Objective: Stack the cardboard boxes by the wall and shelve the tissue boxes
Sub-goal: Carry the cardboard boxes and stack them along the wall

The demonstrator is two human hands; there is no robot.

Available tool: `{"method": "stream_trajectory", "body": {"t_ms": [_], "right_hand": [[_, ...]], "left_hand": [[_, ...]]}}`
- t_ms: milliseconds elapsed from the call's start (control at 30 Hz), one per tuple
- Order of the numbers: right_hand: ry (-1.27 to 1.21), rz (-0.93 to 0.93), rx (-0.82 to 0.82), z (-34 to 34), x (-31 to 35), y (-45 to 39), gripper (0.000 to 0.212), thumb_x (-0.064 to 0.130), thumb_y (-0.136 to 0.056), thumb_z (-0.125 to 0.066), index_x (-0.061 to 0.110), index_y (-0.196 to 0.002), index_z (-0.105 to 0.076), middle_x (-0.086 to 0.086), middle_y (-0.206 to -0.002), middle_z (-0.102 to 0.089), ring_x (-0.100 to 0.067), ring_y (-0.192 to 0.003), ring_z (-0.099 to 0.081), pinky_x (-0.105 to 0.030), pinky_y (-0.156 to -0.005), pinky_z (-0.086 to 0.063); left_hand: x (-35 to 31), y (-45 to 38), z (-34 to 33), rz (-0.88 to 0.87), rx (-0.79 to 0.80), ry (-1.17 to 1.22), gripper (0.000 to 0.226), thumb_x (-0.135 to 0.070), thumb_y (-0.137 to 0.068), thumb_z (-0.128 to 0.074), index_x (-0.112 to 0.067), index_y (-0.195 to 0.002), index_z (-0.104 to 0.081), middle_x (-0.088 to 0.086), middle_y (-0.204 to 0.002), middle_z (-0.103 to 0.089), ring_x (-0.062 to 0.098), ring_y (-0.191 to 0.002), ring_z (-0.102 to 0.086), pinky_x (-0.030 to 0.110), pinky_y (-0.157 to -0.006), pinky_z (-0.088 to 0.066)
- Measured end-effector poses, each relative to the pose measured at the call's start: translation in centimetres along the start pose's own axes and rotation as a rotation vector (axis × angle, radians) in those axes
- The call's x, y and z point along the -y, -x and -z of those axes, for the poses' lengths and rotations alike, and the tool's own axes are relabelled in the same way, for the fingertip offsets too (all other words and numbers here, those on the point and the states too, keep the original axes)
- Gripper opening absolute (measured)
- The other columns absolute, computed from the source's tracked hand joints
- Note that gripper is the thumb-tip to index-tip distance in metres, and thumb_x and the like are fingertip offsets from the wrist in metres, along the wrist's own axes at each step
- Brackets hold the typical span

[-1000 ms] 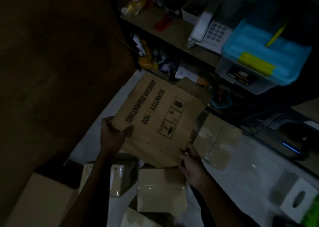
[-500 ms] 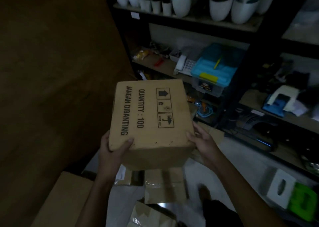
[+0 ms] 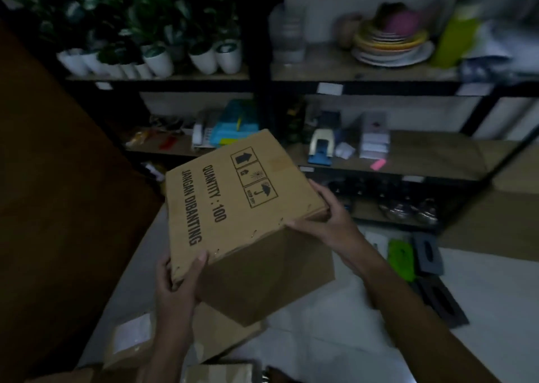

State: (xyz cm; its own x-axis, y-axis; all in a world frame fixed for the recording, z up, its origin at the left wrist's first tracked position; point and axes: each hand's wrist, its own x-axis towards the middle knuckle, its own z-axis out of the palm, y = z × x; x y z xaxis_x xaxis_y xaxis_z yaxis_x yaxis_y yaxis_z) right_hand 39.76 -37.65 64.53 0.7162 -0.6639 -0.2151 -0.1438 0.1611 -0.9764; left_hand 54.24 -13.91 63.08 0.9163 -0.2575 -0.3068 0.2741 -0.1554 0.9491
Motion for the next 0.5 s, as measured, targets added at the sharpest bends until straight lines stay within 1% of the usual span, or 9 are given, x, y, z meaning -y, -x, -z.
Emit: {"method": "stream_trajectory", "body": {"t_ms": [100,167,200,233,267,300,333,400,500], "right_hand": [[0.003,0.040,-0.103,8.1,-0.8,6.0,0.094,0.028,-0.067,-0.092,0.042,-0.145,-0.043,0.016,-0.133,-0.058,-0.002,-0.122,-0.056,-0.030,-0.102,-0.050],[0.007,0.067,-0.201,14.5,-1.6,10.8,0.088,0.028,-0.071,-0.089,0.044,-0.143,-0.042,0.025,-0.125,-0.059,0.011,-0.113,-0.056,-0.018,-0.097,-0.049],[0.009,0.071,-0.238,16.6,-1.9,12.3,0.086,0.029,-0.072,-0.088,0.045,-0.142,-0.041,0.029,-0.120,-0.058,0.016,-0.108,-0.055,-0.014,-0.093,-0.049],[0.006,0.057,-0.292,19.3,-2.1,14.7,0.087,0.030,-0.073,-0.088,0.042,-0.144,-0.041,0.029,-0.120,-0.058,0.014,-0.108,-0.056,-0.016,-0.094,-0.050],[0.008,0.058,-0.350,22.1,-2.4,17.0,0.088,0.033,-0.072,-0.088,0.038,-0.147,-0.041,0.025,-0.124,-0.059,0.009,-0.113,-0.056,-0.022,-0.099,-0.050],[0.010,0.056,-0.396,24.5,-2.5,19.1,0.091,0.036,-0.072,-0.088,0.035,-0.149,-0.040,0.020,-0.128,-0.060,0.002,-0.118,-0.056,-0.029,-0.103,-0.049],[0.017,0.051,-0.444,27.0,-2.7,21.3,0.093,0.037,-0.073,-0.088,0.032,-0.151,-0.038,0.016,-0.132,-0.059,-0.003,-0.122,-0.056,-0.032,-0.105,-0.048],[0.021,0.061,-0.522,31.4,-2.7,25.1,0.093,0.038,-0.073,-0.086,0.030,-0.152,-0.037,0.012,-0.136,-0.059,-0.006,-0.125,-0.055,-0.032,-0.106,-0.048],[0.053,0.090,-0.617,36.8,-2.4,30.0,0.093,0.039,-0.074,-0.085,0.029,-0.152,-0.037,0.009,-0.138,-0.058,-0.009,-0.128,-0.053,-0.036,-0.108,-0.047]], "left_hand": [[1.6,6.0,-6.1,-0.011,0.085,-0.023,0.051,-0.044,-0.087,-0.074,-0.039,-0.131,-0.048,-0.006,-0.129,-0.054,0.021,-0.112,-0.056,0.040,-0.081,-0.053],[3.1,10.7,-11.0,-0.017,0.163,-0.023,0.051,-0.043,-0.088,-0.073,-0.039,-0.132,-0.047,-0.006,-0.126,-0.054,0.016,-0.106,-0.057,0.037,-0.080,-0.053],[3.6,12.1,-12.6,-0.025,0.187,-0.019,0.051,-0.043,-0.088,-0.074,-0.038,-0.131,-0.047,-0.007,-0.124,-0.056,0.016,-0.107,-0.058,0.040,-0.083,-0.054],[4.2,14.4,-14.7,-0.022,0.231,-0.035,0.053,-0.043,-0.087,-0.075,-0.038,-0.132,-0.048,-0.008,-0.123,-0.059,0.018,-0.110,-0.059,0.045,-0.089,-0.055],[4.5,16.5,-17.1,-0.009,0.283,-0.034,0.055,-0.043,-0.086,-0.075,-0.038,-0.134,-0.049,-0.006,-0.124,-0.061,0.020,-0.110,-0.061,0.048,-0.092,-0.055],[4.7,18.5,-19.2,0.016,0.322,-0.029,0.057,-0.042,-0.086,-0.076,-0.038,-0.136,-0.049,-0.002,-0.126,-0.061,0.020,-0.107,-0.062,0.048,-0.090,-0.055],[5.1,20.7,-21.2,0.047,0.360,-0.027,0.059,-0.041,-0.087,-0.076,-0.039,-0.139,-0.048,0.000,-0.126,-0.060,0.019,-0.102,-0.063,0.044,-0.084,-0.056],[5.3,25.0,-25.0,0.091,0.431,-0.026,0.060,-0.041,-0.088,-0.075,-0.038,-0.141,-0.046,0.000,-0.121,-0.059,0.018,-0.098,-0.062,0.039,-0.076,-0.054],[6.0,30.4,-29.7,0.134,0.531,-0.043,0.053,-0.043,-0.087,-0.075,-0.041,-0.132,-0.047,-0.004,-0.114,-0.060,0.017,-0.097,-0.060,0.043,-0.080,-0.053]]}}
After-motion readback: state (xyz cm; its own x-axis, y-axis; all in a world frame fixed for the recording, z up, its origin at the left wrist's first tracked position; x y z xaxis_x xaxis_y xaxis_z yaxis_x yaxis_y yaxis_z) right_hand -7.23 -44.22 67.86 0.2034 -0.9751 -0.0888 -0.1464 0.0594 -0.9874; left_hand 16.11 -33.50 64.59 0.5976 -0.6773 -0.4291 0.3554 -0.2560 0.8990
